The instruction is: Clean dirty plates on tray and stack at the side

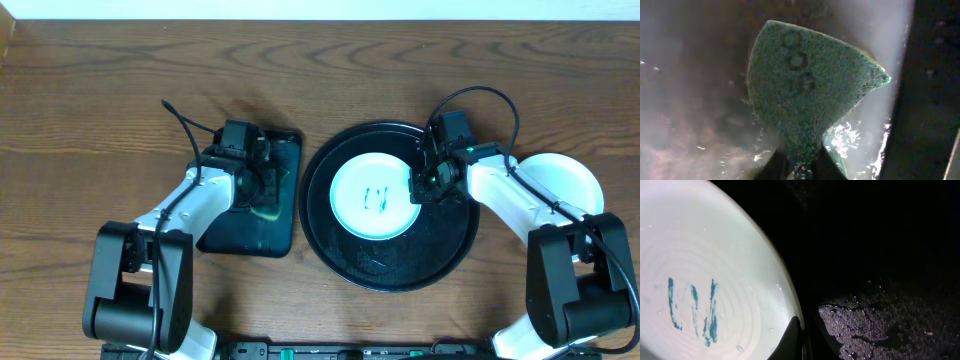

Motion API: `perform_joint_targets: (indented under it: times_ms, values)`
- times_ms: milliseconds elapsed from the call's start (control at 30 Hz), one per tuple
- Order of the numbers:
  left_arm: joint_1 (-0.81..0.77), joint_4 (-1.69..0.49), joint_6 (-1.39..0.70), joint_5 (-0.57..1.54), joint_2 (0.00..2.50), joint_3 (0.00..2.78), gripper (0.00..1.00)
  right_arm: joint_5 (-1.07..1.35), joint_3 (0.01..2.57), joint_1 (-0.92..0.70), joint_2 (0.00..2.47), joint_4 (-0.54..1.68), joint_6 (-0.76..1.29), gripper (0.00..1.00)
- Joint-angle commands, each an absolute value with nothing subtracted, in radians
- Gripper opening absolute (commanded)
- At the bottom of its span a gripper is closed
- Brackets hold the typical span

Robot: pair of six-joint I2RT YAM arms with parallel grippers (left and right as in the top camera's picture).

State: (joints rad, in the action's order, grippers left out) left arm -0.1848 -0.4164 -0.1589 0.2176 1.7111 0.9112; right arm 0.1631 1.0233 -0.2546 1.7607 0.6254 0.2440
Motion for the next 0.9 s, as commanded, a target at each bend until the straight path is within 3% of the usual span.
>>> perform_joint_targets:
  times_ms: [0,233,333,400,867]
  values:
    - [-0.18,-0.432,-0.154,0.189,1.732,0.902,0.08,0.147,1.018,-0.256,1.769,0.629,0.231,0.01]
    - [-0.18,-0.486,-0.154,0.089,1.657,0.917,0.08,0.147,1.018,-0.256,1.769,0.633,0.231,0.01]
    - [-0.18,-0.5,-0.161,0.089,1.631,0.917,0.32,0.147,1.018,-0.256,1.769,0.633,0.231,0.01]
    - [-0.18,-0.503,-0.178,0.089,1.617,0.917,0.38,0.146,1.018,-0.256,1.769,0.633,0.231,0.01]
    - [-0.183,-0.491,-0.177,0.153,1.617,0.908,0.4,0.146,1.018,-0.256,1.769,0.633,0.231,0.01]
